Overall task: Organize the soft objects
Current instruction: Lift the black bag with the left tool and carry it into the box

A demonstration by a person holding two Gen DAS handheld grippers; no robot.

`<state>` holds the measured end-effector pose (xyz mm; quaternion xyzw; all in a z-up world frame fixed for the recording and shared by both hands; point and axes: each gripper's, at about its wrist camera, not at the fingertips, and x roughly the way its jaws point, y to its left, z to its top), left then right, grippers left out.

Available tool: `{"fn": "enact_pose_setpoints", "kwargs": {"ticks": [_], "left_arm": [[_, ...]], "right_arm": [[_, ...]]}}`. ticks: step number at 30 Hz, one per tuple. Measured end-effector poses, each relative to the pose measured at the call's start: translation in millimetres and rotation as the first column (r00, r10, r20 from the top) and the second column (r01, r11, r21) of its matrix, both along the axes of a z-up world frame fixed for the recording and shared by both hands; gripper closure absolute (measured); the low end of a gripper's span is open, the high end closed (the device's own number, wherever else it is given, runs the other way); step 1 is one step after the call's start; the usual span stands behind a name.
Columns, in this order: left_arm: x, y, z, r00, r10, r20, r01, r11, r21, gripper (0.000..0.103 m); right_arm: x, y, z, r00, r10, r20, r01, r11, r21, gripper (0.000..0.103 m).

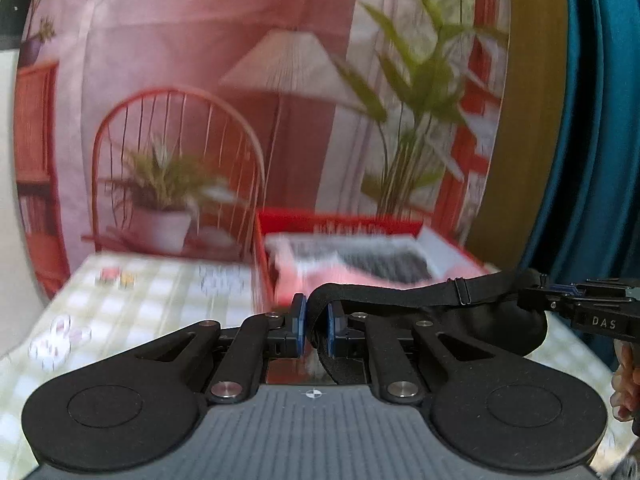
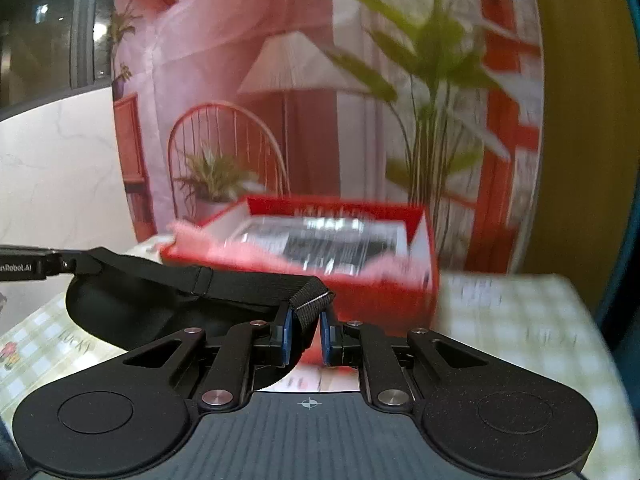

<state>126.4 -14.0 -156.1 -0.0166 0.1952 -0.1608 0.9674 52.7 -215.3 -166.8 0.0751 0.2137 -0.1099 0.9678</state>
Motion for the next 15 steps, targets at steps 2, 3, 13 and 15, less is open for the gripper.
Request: {"fn": "enact_pose_setpoints", "kwargs": {"ticks": [2,3,13,15], "left_arm": [[10,-6,11,1.000,0.003,0.028,-0.003,1.000,0.002,0.092],[14,-8,15,0.999,0.004,0.039,-0.005,1.000,0.003,0.092],[77,-20,28,0.999,0.021,0.041,-0.021,1.000,0.019,0.092],[89,-20,25,0.999,0.022,0.027,-0.023,0.999,0.025,0.092]], "right_arm": [[11,-7,13,1.000,0.002,0.014,-0.001,1.000,-0.027,0.090],[17,-10,18,1.000,0.003,0.017,-0.002,0.999,-0.038,0.090],[73,-45,36,1.000,-0.020,0.007,0.021,0.995,-0.098,0.090],[84,-50,33,1.000,-0.026,-0.005,0.026,0.995,-0.099,0.090]]}}
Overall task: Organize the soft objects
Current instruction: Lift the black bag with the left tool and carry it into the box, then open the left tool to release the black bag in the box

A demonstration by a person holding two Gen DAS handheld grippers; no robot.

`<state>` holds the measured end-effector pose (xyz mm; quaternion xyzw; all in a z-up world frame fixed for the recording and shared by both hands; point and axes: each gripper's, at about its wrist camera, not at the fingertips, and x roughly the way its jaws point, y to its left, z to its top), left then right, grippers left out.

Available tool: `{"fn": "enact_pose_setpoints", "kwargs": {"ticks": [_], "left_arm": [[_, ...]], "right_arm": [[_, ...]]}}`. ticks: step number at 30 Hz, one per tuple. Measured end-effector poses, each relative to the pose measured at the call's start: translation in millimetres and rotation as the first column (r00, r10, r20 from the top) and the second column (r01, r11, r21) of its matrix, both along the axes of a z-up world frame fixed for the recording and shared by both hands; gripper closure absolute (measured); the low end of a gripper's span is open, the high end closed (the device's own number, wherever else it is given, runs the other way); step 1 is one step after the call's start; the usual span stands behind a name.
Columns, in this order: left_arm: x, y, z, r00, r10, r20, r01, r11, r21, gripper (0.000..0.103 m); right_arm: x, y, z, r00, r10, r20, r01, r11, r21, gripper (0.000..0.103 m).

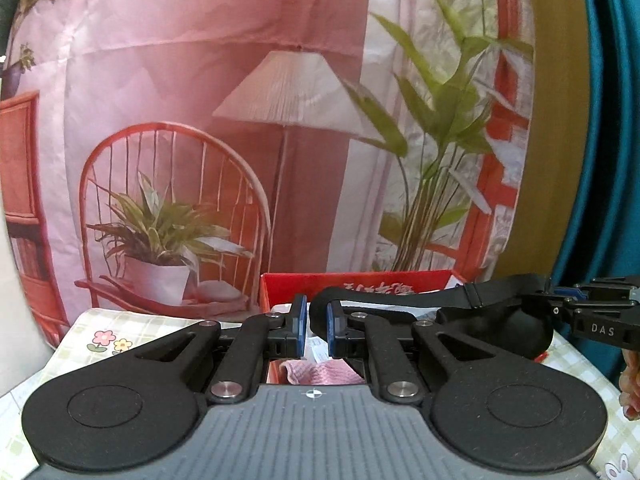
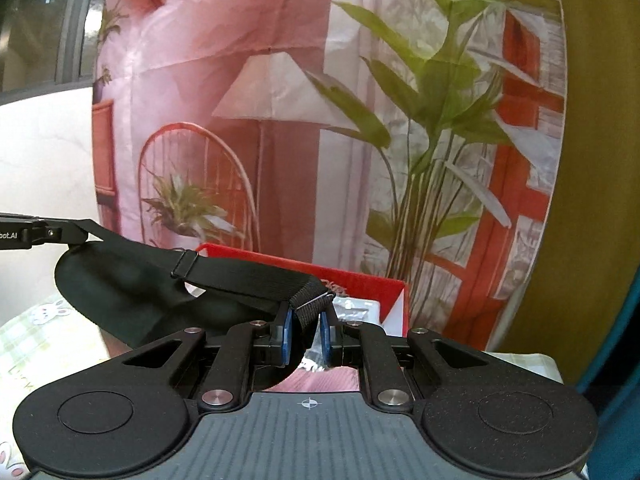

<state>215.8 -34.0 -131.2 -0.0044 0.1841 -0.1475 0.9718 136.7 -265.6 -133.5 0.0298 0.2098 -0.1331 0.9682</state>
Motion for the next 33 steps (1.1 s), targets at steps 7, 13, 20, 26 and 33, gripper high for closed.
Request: {"fn": "enact_pose_setpoints", "kwargs": {"ticks": [7,13,20,26,33], "left_arm": [[45,-8,-14,0.998,-0.001,-0.055,0.004,0.999,0.048,0.092],[71,-20,-29,0.995,-0.016,-0.095,0.026,0.995,0.100,0.092],[92,-28,-48,0.989,-0.023,-0.146,0.043,0.990,0.137,0.092],[99,-32,-56,0.986,-0.023,-0.166,0.049,0.987,0.156,0.092],[96,-36,-50,0.987,-0.006,-0.160,0.039,0.979,0.202,0.087]], "right_arm": [[40,-20,-17,0.998,-0.028,-0.048,0.028,1.000,0.000,0.090],[69,-35,-36,0.994,-0.051,-0.094,0.051,0.999,-0.007,0.090],[85,-46,-55,0.987,-0.073,-0.140,0.073,0.997,-0.001,0.090],[89,-53,-67,0.982,-0.087,-0.167,0.089,0.996,0.003,0.090],[90,-50,-68,0.978,-0.105,-0.178,0.105,0.994,-0.010,0.076]]}}
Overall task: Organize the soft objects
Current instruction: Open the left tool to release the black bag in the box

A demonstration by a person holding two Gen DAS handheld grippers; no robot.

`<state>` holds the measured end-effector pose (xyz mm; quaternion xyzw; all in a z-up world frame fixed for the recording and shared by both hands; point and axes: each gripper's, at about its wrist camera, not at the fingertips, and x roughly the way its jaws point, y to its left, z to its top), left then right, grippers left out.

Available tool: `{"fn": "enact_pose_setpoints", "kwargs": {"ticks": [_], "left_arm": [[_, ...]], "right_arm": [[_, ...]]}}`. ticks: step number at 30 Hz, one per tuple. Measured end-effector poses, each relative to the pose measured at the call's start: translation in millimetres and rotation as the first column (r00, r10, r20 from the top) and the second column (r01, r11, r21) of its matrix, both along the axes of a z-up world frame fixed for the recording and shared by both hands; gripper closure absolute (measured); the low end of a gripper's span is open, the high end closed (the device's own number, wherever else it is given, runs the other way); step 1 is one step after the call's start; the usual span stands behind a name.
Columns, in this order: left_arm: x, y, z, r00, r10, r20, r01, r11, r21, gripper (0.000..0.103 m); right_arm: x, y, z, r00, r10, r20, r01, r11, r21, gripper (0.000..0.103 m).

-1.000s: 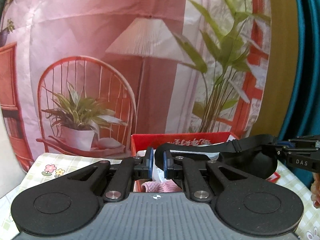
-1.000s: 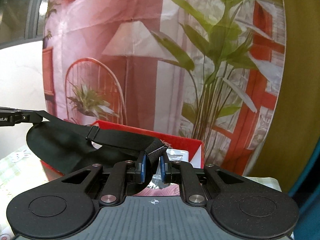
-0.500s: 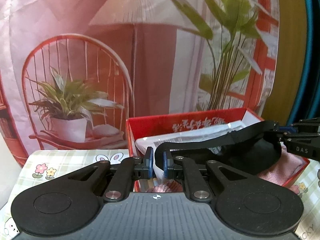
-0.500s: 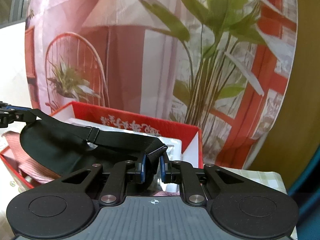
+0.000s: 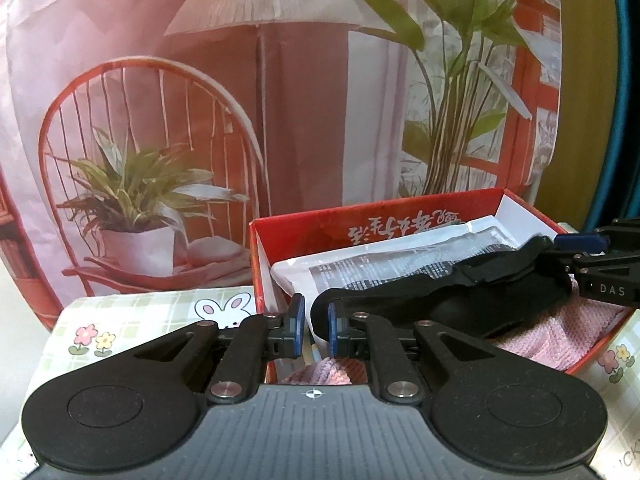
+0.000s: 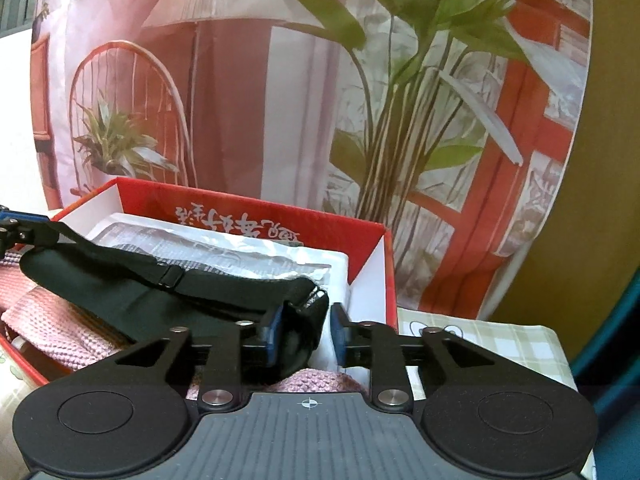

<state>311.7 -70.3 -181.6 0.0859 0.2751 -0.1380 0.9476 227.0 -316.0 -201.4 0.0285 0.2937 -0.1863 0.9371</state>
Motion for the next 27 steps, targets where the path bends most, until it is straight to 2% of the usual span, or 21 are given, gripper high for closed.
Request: {"fn": "enact_pose_setpoints", "kwargs": {"ticks": [2,3,4,5,7,9,10,11,13,16,27], "left_arm": [[-3,-1,4,1.000,0.007,0.009,-0.007,1.000,0.010,0.066],[-5,-1,7,1.000,0.013,0.018,-0.013,1.000,0.013,0.049],[-8,-1,9,0.999,0.019,0.030,-0.019,1.000,0.014,0.039],[-12,-1,12,0.999,0.022,0.040,-0.023,1.000,0.016,0.035],[-17,-2,18,0.998,0.027,0.052,-0.028,0.999,0.021,0.018],[-25,-1,25,0.997,0.030,0.067,-0.031,0.999,0.018,0.006],[-30,-1,29,0.997,0.032,0.077,-0.033,0.999,0.015,0.002],[-35,-1,33,0.996,0.031,0.084,-0.033,0.999,0.012,0.002],[-44,-1,42,0.995,0.031,0.091,-0.033,0.999,0.015,0.000],[-62,-4,56,0.992,0.041,0.118,-0.045,0.998,0.034,0.000],[-139,9,114,0.973,0.126,0.191,-0.121,0.992,-0.034,0.000]], "right_arm": [[-1,1,2,1.000,-0.002,0.003,0.002,1.000,-0.002,0.069],[-2,2,4,1.000,-0.006,0.006,0.006,1.000,-0.003,0.063],[-4,3,6,1.000,-0.009,0.012,0.009,1.000,-0.002,0.056],[-5,3,8,1.000,-0.010,0.020,0.010,1.000,-0.002,0.053],[-9,5,14,0.999,-0.006,0.034,0.006,1.000,-0.002,0.044],[-14,7,21,0.999,-0.002,0.048,0.002,1.000,-0.003,0.035],[-17,9,25,0.998,-0.001,0.057,0.001,1.000,-0.003,0.031],[-19,10,28,0.998,0.000,0.064,0.000,1.000,-0.003,0.028],[-26,13,37,0.996,0.000,0.085,-0.001,1.000,0.004,0.012],[-38,17,52,0.992,-0.009,0.123,0.007,1.000,0.017,0.001],[-99,49,112,0.971,-0.021,0.237,0.013,0.999,0.036,0.000]]}}
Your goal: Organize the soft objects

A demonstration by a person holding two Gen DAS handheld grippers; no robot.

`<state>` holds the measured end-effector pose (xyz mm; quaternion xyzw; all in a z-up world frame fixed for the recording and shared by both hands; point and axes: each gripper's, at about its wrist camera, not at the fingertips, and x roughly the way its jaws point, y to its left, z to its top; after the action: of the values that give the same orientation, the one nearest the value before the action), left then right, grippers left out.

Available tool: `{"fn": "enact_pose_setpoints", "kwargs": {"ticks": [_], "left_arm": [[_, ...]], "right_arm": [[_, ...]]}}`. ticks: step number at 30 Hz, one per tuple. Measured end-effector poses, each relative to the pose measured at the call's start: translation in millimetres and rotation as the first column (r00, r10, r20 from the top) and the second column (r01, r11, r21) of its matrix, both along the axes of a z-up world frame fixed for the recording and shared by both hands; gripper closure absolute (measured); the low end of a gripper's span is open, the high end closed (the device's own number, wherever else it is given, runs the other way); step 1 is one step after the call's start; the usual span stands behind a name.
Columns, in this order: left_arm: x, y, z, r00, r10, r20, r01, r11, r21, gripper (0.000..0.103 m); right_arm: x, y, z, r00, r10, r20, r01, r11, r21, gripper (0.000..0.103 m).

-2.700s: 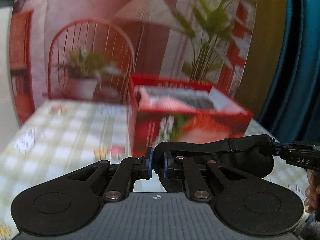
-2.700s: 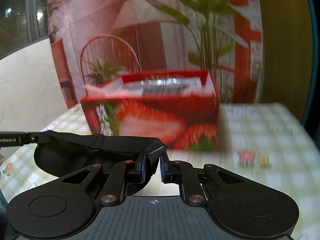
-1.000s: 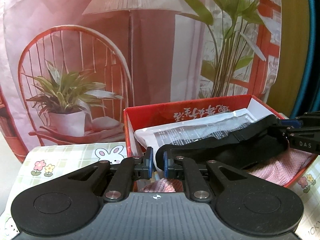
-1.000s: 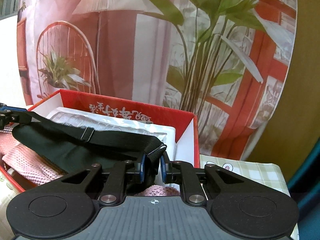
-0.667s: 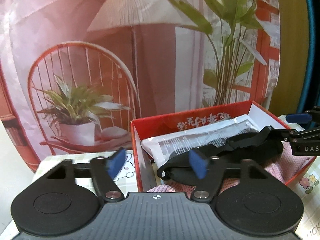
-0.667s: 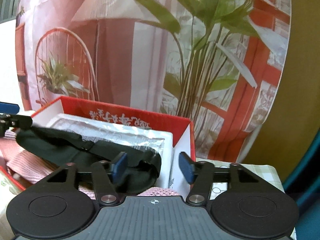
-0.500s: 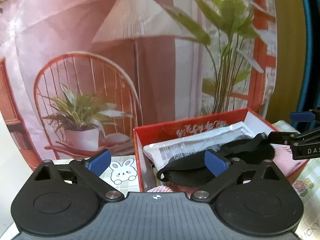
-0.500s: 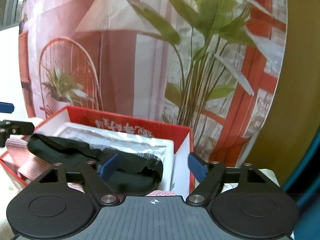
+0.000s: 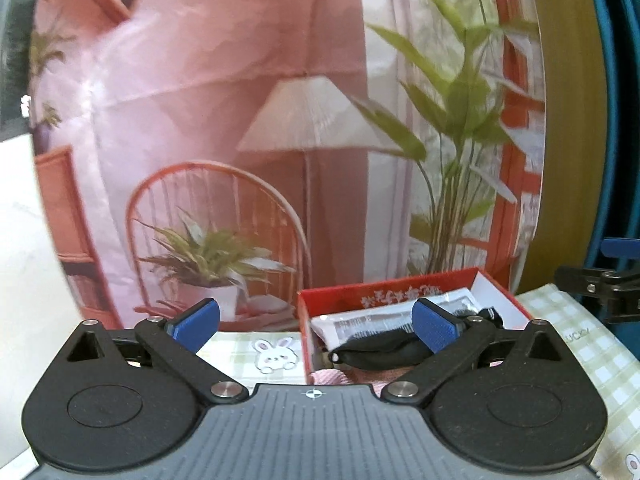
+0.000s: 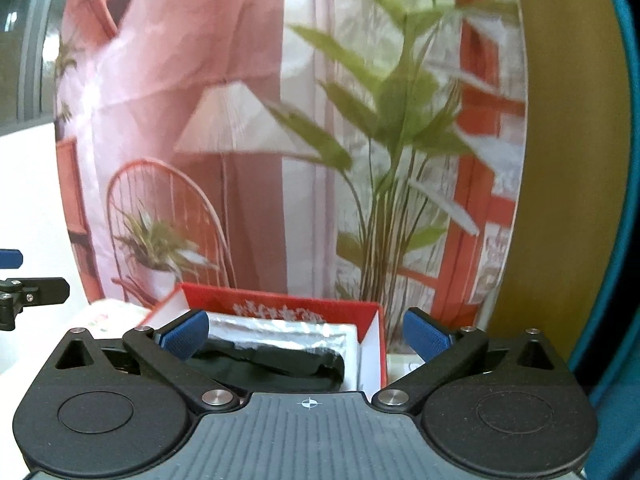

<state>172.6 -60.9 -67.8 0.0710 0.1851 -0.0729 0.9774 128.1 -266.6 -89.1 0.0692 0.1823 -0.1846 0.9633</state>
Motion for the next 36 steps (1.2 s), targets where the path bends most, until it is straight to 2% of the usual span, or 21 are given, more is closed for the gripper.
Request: {"fn": "enact_pose_setpoints", "kwargs": {"ticks": [2,3,8,15,23,36], "left_arm": [[-16,2,12,1.000,0.020,0.017,-0.020,1.000,-0.006,0.000],[-23,4,16,0.998,0.036,0.053,-0.035,0.999,-0.017,0.000],[-57,12,39,0.996,0.060,0.068,-0.056,0.997,-0.055,0.000],[-95,20,65,0.988,0.088,0.125,-0.082,0.995,-0.058,0.000],[-112,21,79,0.981,0.128,0.144,-0.117,0.990,-0.083,0.000],[-115,20,79,0.976,0.146,0.160,-0.136,0.988,-0.072,0.000]], "right_arm": [[-14,8,13,1.000,0.011,0.022,-0.011,1.000,-0.009,0.000],[-21,13,19,0.999,0.015,0.034,-0.015,1.000,-0.010,0.000],[-55,29,45,0.995,0.042,0.094,-0.042,0.999,-0.004,0.000],[-88,46,74,0.993,0.038,0.114,-0.033,0.998,-0.047,0.000],[-108,49,94,0.989,0.025,0.146,-0.018,0.998,-0.053,0.000],[-113,51,97,0.989,0.015,0.150,-0.007,0.998,-0.056,0.000]]}}
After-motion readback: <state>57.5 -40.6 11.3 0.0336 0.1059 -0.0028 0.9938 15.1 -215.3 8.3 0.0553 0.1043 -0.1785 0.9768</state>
